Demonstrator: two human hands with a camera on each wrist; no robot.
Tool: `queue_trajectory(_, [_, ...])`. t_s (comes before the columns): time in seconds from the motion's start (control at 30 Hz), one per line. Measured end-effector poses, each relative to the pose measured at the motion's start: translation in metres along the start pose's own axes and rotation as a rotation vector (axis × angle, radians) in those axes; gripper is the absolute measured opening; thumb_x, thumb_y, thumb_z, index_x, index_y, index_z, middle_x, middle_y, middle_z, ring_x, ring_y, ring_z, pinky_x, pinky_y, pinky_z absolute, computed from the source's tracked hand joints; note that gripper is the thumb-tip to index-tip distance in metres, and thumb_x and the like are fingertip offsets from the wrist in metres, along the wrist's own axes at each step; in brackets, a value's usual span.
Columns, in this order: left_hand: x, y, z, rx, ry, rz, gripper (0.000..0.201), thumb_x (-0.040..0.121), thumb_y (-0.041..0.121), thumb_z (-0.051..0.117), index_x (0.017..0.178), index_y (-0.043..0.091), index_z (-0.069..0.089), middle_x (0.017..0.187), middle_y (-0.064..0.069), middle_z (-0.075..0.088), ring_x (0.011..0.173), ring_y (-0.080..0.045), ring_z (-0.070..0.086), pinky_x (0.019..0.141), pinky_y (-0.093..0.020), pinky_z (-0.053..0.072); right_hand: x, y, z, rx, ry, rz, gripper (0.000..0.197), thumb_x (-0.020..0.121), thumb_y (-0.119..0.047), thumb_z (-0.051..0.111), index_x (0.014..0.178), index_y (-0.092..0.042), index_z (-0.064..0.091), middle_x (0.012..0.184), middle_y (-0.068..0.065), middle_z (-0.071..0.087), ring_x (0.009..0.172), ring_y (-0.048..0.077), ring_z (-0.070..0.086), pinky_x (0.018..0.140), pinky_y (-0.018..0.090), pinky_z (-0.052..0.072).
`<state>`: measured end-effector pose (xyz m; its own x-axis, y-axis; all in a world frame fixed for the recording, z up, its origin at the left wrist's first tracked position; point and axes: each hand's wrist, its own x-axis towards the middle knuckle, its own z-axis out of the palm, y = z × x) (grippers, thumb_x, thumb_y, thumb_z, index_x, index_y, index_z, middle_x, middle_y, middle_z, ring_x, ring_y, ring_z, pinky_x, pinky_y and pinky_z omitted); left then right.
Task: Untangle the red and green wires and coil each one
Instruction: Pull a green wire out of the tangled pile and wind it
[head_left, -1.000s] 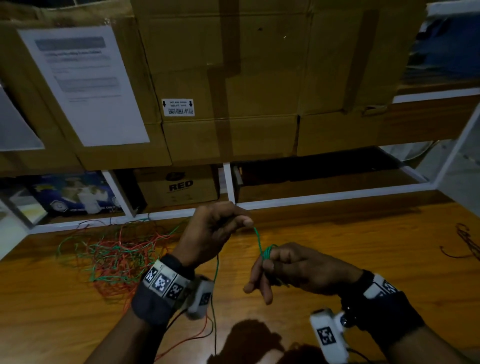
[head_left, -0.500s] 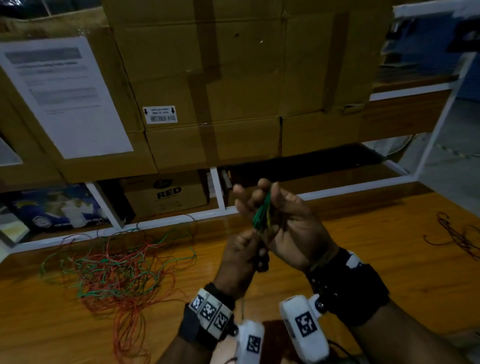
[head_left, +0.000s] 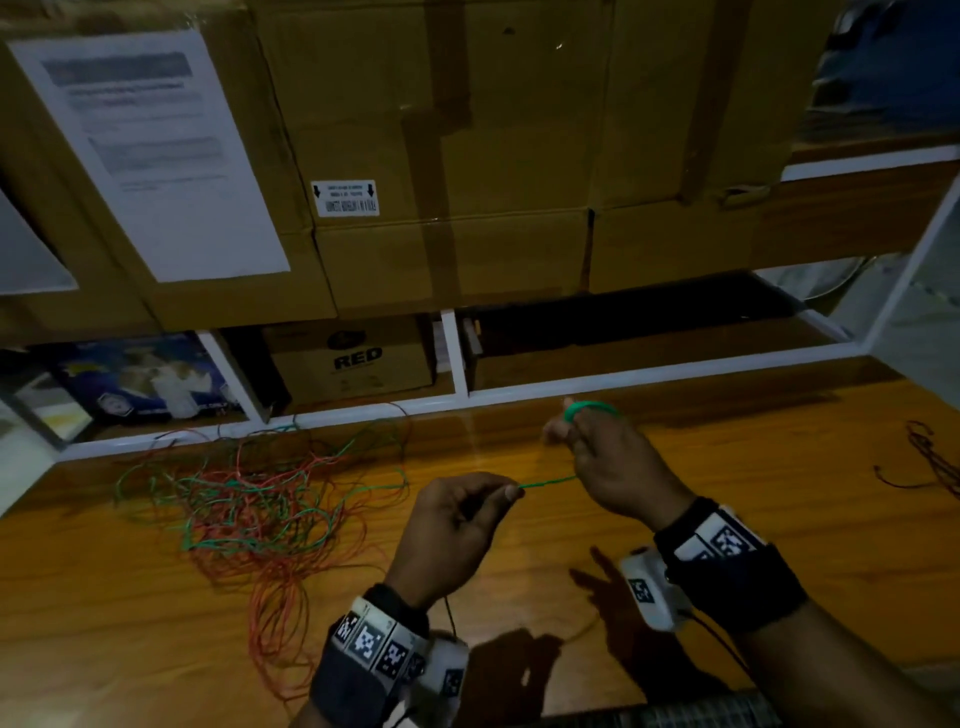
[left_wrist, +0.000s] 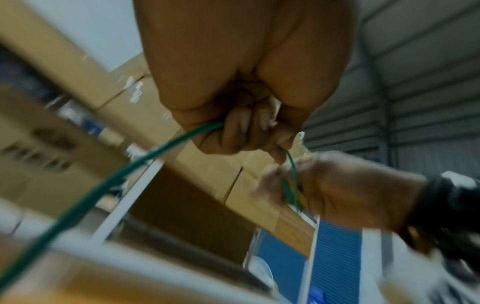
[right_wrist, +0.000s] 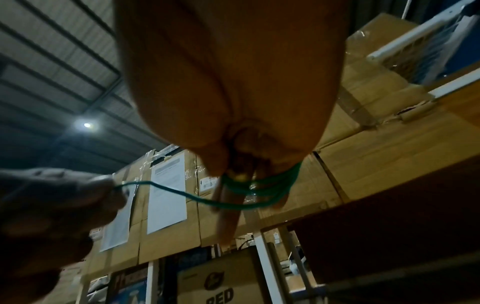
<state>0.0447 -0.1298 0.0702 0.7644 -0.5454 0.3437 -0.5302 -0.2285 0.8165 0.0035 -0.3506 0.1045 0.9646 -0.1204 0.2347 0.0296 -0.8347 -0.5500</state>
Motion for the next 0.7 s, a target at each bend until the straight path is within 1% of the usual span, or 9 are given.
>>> queue_trajectory(0.07, [0.006,0.007,-0.009,0.098,0.043,0.040,0.019,0.101,0.028,0.063,0.098,0.018,0.079,0.065,0.027,0.061,0.056,0.002,0.053,0.053,-0.010,0.032,-0.005,-0.003,0.001,0.061,-0.215,-0.022,0.031,0.110,-0.022,0.043,0.105,-0.016,0.073,0.115,0.004,0.069,0.119,0.020,0.061,0.100,0.041,0.049])
queue_trajectory(0.13, [0.012,0.012,-0.021,0.169,0.048,0.081,0.017,0.101,0.029,0.063,0.094,0.024,0.077,0.065,0.027,0.059,0.055,0.000,0.052,0.052,-0.013,0.031,-0.015,-0.005,0.002,0.253,-0.410,-0.032,0.037,0.110,-0.032,0.042,0.105,-0.015,0.075,0.107,-0.003,0.073,0.106,0.015,0.066,0.097,0.042,0.051])
queue_trajectory(0.17, [0.015,0.015,-0.027,0.184,0.031,0.103,0.015,0.101,0.030,0.063,0.091,0.028,0.075,0.066,0.026,0.060,0.056,-0.002,0.053,0.053,-0.016,0.033,-0.020,-0.007,0.003,0.373,-0.478,-0.030,0.038,0.110,-0.033,0.041,0.107,-0.013,0.074,0.106,-0.001,0.075,0.106,0.019,0.067,0.097,0.043,0.051])
queue_trajectory(0.2, [0.017,0.018,-0.032,0.174,0.013,0.126,0.015,0.101,0.031,0.063,0.090,0.031,0.073,0.067,0.023,0.060,0.058,-0.004,0.054,0.053,-0.020,0.037,-0.024,-0.009,0.004,0.516,-0.531,-0.021,0.040,0.110,-0.033,0.041,0.110,-0.008,0.071,0.106,0.004,0.077,0.109,0.026,0.066,0.098,0.042,0.051])
queue_trajectory(0.27, [0.022,0.022,-0.039,0.108,0.005,0.165,0.017,0.100,0.032,0.062,0.091,0.025,0.074,0.070,0.012,0.062,0.063,-0.010,0.057,0.055,-0.029,0.044,-0.031,-0.014,0.005,0.819,-0.612,0.005,0.045,0.109,-0.028,0.039,0.116,0.009,0.063,0.109,0.022,0.074,0.118,0.037,0.064,0.102,0.038,0.051])
queue_trajectory(0.37, [0.029,0.026,-0.045,0.002,0.017,0.215,0.019,0.098,0.024,0.063,0.095,0.012,0.077,0.074,0.006,0.066,0.065,-0.011,0.060,0.059,-0.023,0.047,-0.038,-0.020,0.003,1.091,-0.688,-0.039,0.044,0.109,-0.021,0.035,0.116,0.016,0.058,0.107,0.027,0.071,0.122,0.044,0.061,0.107,0.042,0.047])
queue_trajectory(0.5, [0.041,0.030,-0.041,-0.109,-0.014,0.213,0.017,0.097,0.018,0.065,0.098,0.007,0.078,0.077,0.006,0.071,0.063,-0.007,0.059,0.060,-0.021,0.046,-0.036,-0.027,0.000,1.222,-0.758,-0.099,0.036,0.107,-0.019,0.036,0.112,0.003,0.063,0.103,0.017,0.074,0.120,0.059,0.053,0.105,0.047,0.047])
queue_trajectory(0.6, [0.055,0.024,-0.033,-0.245,0.020,0.173,0.018,0.096,0.018,0.066,0.101,0.006,0.079,0.072,0.002,0.071,0.054,-0.013,0.052,0.053,-0.024,0.042,-0.033,-0.034,0.001,1.444,-0.716,-0.092,0.034,0.105,-0.021,0.039,0.113,0.000,0.065,0.101,0.016,0.074,0.119,0.046,0.059,0.102,0.046,0.048])
queue_trajectory(0.7, [0.064,0.019,-0.023,-0.335,0.065,0.096,0.023,0.097,0.034,0.068,0.105,0.017,0.081,0.074,-0.016,0.071,0.057,-0.035,0.057,0.051,-0.042,0.047,-0.028,-0.045,0.003,1.681,-0.594,-0.062,0.033,0.104,-0.021,0.043,0.113,0.000,0.067,0.101,0.020,0.074,0.121,0.038,0.063,0.102,0.042,0.050])
